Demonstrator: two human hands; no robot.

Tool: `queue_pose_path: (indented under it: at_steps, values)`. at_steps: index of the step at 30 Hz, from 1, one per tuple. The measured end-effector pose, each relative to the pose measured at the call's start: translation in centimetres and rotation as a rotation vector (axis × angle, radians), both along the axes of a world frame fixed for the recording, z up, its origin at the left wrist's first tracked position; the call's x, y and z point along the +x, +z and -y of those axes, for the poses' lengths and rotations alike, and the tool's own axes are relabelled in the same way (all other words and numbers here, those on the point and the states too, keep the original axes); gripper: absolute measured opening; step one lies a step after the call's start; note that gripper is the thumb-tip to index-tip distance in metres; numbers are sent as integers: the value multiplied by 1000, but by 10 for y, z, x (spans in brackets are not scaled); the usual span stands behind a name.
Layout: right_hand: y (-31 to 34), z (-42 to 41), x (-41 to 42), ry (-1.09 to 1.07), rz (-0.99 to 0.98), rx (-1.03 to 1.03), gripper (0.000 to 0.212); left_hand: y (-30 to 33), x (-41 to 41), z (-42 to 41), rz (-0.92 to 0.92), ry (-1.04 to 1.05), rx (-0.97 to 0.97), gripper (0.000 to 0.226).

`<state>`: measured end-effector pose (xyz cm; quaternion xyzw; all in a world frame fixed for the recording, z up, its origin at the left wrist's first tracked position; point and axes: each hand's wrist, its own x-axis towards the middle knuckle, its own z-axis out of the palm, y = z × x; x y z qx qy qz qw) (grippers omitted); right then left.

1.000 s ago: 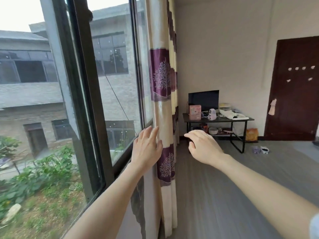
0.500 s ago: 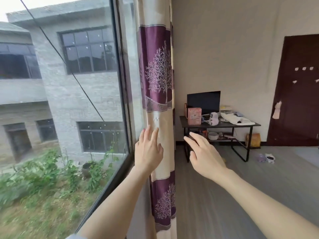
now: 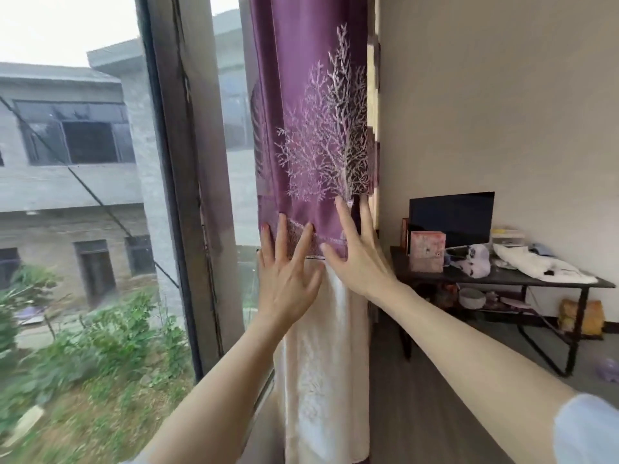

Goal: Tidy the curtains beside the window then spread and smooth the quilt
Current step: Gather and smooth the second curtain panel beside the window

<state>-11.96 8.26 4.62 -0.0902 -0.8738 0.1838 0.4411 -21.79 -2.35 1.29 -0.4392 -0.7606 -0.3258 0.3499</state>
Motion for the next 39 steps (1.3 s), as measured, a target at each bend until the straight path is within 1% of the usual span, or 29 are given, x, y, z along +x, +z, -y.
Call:
queue_pose_path:
  at_steps: [3, 7, 9, 11, 12, 15, 16, 17, 19, 20, 22, 25, 29, 31, 33, 36, 39]
  values:
    - [-3, -40, -49, 51, -105, -25, 81, -1, -39, -40, -35, 4, 84, 67]
    - [-4, -89, -99, 47, -245, -80, 79, -2, -86, -96, -54, 45, 174, 72]
    - [-2, -119, -123, 21, -309, -137, 77, -2, -111, -131, 23, 93, 211, 80]
    - [1, -153, -147, -44, -334, -137, 74, -1, -136, -169, 115, 103, 256, 89]
    - [2, -166, -153, -110, -321, -102, 73, 1, -143, -180, 145, 65, 290, 92]
    - [11, -224, -186, -425, -268, 62, 70, 12, -181, -238, 183, -105, 363, 101]
    - [13, -243, -196, -482, -250, 73, 70, 16, -193, -257, 205, -142, 372, 102]
    - [15, -258, -204, -486, -250, 59, 70, 20, -203, -272, 225, -167, 382, 103]
    - [19, -292, -224, -348, -279, -1, 68, 30, -222, -309, 239, -211, 390, 104]
    - [22, -305, -232, -271, -275, -29, 67, 34, -231, -324, 232, -224, 384, 102]
    - [29, -339, -247, -237, -254, -41, 63, 42, -250, -361, 221, -243, 349, 95]
    - [40, -386, -271, -307, -233, 11, 60, 53, -279, -413, 163, -272, 304, 82]
    - [49, -441, -304, -441, -224, 126, 58, 66, -310, -477, 55, -126, 257, 68]
    - [50, -475, -323, -502, -226, 192, 60, 71, -327, -509, 46, -93, 237, 65]
    - [50, -511, -347, -522, -229, 231, 68, 72, -348, -544, 36, -68, 215, 62]
    - [49, -565, -382, -493, -206, 263, 75, 70, -382, -596, 53, -6, 186, 56]
    - [50, -620, -416, -467, -184, 273, 76, 68, -416, -648, 68, 40, 147, 54]
